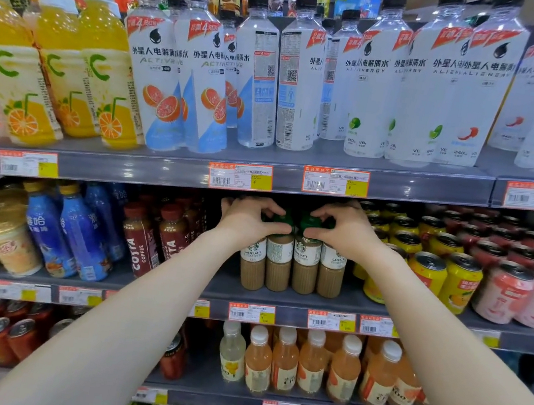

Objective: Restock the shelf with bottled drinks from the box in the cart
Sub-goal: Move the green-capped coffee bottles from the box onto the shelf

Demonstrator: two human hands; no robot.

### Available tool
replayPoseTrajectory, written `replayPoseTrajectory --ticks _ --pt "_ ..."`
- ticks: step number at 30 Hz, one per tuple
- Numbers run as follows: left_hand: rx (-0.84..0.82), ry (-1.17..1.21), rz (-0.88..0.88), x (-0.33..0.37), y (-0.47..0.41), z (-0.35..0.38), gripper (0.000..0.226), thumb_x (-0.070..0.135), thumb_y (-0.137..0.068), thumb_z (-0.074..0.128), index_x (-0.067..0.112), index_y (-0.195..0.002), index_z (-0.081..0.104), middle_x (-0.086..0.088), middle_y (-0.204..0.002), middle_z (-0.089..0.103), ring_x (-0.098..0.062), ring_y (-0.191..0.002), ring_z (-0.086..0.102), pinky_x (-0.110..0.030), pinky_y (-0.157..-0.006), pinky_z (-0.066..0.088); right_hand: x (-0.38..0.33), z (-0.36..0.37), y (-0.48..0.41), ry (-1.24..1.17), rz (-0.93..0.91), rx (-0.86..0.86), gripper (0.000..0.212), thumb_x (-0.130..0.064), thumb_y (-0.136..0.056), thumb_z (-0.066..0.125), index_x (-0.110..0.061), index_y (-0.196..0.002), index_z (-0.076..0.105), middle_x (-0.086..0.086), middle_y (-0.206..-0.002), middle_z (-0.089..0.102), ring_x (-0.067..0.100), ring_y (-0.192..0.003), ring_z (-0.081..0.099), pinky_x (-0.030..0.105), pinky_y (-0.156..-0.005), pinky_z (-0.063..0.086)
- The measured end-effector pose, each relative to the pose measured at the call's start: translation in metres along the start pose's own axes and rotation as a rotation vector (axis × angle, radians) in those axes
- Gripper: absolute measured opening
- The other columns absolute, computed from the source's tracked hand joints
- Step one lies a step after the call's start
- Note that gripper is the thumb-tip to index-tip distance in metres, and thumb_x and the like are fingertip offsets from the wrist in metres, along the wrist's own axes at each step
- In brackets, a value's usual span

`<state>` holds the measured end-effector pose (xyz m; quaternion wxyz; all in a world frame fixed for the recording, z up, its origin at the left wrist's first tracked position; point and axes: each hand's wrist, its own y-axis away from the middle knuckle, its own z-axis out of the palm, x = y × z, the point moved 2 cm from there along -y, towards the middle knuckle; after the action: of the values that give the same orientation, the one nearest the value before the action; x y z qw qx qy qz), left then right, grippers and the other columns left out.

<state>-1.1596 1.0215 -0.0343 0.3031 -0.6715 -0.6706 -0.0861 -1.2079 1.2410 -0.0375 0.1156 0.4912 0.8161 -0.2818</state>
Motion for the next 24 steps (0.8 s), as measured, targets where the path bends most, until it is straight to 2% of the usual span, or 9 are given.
replayPoseTrajectory --ticks 2,4,8,10,13,16,19,22,24 --pt "0.024 -0.038 0.000 0.004 0.001 0.000 0.034 0.070 -0.077 0.073 0.047 -0.101 0.069 0.023 -0.106 0.068 -0.004 -0.111 0.057 -0.035 -0.101 0.020 0.001 -0.001 0.000 0.002 0.009 -0.012 0.050 -0.054 -0.082 0.077 -0.034 -0.128 0.068 -0.011 -0.117 0.067 0.022 -0.126 0.041 0.030 -0.092 0.039" --pt "0.010 -0.034 0.011 0.006 0.004 -0.002 0.031 0.065 -0.081 0.073 0.047 -0.106 0.070 0.024 -0.108 0.066 -0.003 -0.115 0.055 -0.034 -0.101 0.017 0.002 -0.001 0.000 0.020 0.015 -0.024 0.052 -0.055 -0.083 0.074 -0.037 -0.131 0.065 -0.013 -0.121 0.067 0.022 -0.127 0.040 0.029 -0.091 0.036" --pt "-0.018 -0.036 0.030 0.008 0.004 -0.003 0.025 0.055 -0.083 0.073 0.050 -0.107 0.070 0.026 -0.108 0.062 -0.005 -0.122 0.053 -0.039 -0.113 0.016 0.000 -0.003 -0.001 -0.020 0.035 -0.024 0.058 -0.062 -0.076 0.077 -0.038 -0.127 0.063 -0.018 -0.105 0.064 0.016 -0.118 0.041 0.030 -0.088 0.039" --pt "-0.028 -0.016 0.027 0.008 0.002 -0.001 0.030 0.064 -0.075 0.075 0.050 -0.101 0.070 0.026 -0.108 0.064 -0.003 -0.119 0.054 -0.041 -0.116 0.020 -0.002 -0.003 -0.003 0.027 0.017 -0.025 0.055 -0.064 -0.076 0.077 -0.037 -0.122 0.066 -0.015 -0.101 0.063 0.016 -0.114 0.041 0.031 -0.085 0.037" --pt "-0.042 0.087 0.007 0.004 -0.004 0.002 0.042 0.081 -0.054 0.069 0.053 -0.087 0.068 0.026 -0.101 0.067 -0.001 -0.108 0.060 -0.044 -0.113 0.036 -0.002 -0.004 -0.002 0.035 -0.009 -0.033 0.047 -0.059 -0.080 0.075 -0.037 -0.121 0.068 -0.017 -0.097 0.062 0.019 -0.114 0.047 0.031 -0.088 0.039" --pt "-0.058 0.054 0.013 0.005 -0.004 -0.001 0.035 0.067 -0.070 0.077 0.048 -0.099 0.073 0.029 -0.101 0.064 0.000 -0.110 0.058 -0.041 -0.117 0.028 0.001 -0.004 -0.001 0.015 -0.006 -0.046 0.045 -0.056 -0.082 0.073 -0.042 -0.124 0.068 -0.016 -0.111 0.067 0.021 -0.122 0.045 0.032 -0.097 0.040" --pt "-0.064 0.038 0.026 0.005 0.000 -0.008 0.029 0.056 -0.080 0.079 0.047 -0.106 0.073 0.024 -0.115 0.066 -0.004 -0.121 0.054 -0.040 -0.121 0.023 0.001 -0.005 0.001 0.014 0.013 -0.063 0.044 -0.053 -0.084 0.071 -0.046 -0.127 0.065 -0.012 -0.133 0.064 0.023 -0.134 0.037 0.036 -0.108 0.037" --pt "-0.103 0.085 0.023 0.003 0.001 -0.008 0.028 0.057 -0.076 0.080 0.052 -0.103 0.073 0.022 -0.117 0.066 -0.006 -0.121 0.056 -0.039 -0.118 0.034 -0.004 -0.007 0.002 0.027 0.019 -0.067 0.046 -0.057 -0.082 0.072 -0.047 -0.126 0.065 -0.009 -0.135 0.061 0.025 -0.136 0.036 0.040 -0.111 0.035" --pt "-0.108 0.098 0.017 0.004 0.001 -0.007 0.027 0.070 -0.064 0.073 0.065 -0.090 0.069 0.025 -0.115 0.066 -0.005 -0.119 0.057 -0.041 -0.117 0.038 -0.006 -0.009 0.002 0.034 0.015 -0.053 0.047 -0.061 -0.080 0.073 -0.046 -0.125 0.067 -0.008 -0.135 0.062 0.024 -0.136 0.036 0.041 -0.113 0.033"
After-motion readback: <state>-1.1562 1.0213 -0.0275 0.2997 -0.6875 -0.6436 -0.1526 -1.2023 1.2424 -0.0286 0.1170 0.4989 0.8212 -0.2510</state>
